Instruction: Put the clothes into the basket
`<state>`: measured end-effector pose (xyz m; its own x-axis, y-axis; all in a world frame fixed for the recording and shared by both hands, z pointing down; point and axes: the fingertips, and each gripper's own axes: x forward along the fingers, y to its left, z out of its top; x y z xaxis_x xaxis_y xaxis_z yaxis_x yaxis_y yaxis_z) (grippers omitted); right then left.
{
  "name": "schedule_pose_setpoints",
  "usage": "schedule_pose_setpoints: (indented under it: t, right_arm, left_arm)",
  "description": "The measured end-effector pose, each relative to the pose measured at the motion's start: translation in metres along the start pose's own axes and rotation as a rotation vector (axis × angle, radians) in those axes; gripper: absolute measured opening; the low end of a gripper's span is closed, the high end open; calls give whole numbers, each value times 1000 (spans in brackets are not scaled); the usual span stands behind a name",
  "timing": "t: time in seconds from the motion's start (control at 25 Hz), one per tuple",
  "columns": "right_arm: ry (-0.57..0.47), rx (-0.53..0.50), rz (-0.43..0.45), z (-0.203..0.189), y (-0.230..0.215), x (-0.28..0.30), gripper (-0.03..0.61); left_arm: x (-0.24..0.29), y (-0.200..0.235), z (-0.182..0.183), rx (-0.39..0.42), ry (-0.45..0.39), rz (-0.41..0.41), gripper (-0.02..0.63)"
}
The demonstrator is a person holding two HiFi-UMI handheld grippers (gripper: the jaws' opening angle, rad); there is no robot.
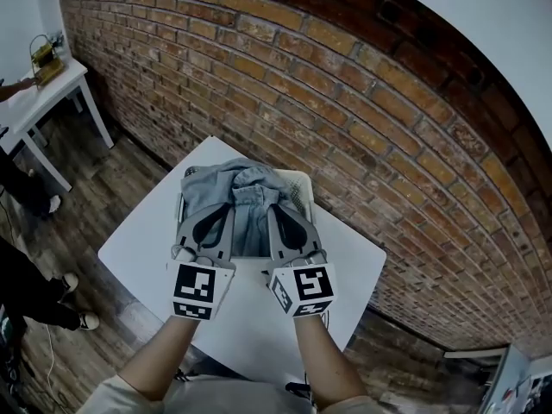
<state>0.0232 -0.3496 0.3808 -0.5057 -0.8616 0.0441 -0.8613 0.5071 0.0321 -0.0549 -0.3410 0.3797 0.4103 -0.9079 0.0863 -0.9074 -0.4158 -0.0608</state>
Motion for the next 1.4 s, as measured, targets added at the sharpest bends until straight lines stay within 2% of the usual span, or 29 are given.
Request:
schedule_pose_setpoints:
  t: [0.28,0.56,0.76,0.96,1.08,1.4]
  right_arm:
    - [-48,8,-16,28,25,-44,8]
    - [-76,-75,-9,55,53,-96,8]
    - [-74,-91,-9,62,71,-130,8]
    - [-49,-65,11,58,90,-158,8]
    - [-21,-69,26,48,98,-174,6]
    - [-12,-67,15,42,113,-193,6]
  left_arm:
    - [-45,-29,33,-5,-62,-16,8]
    - [-95,-56,58,42,-81,-36,8]
    - [-126,-76,58,69,-50,-55,8]
    - [-148,-100,49,35,-30,-103,8]
    - [-161,-112,47,48,-29,-118,8]
    - [-181,-121,38,50,-8,-124,8]
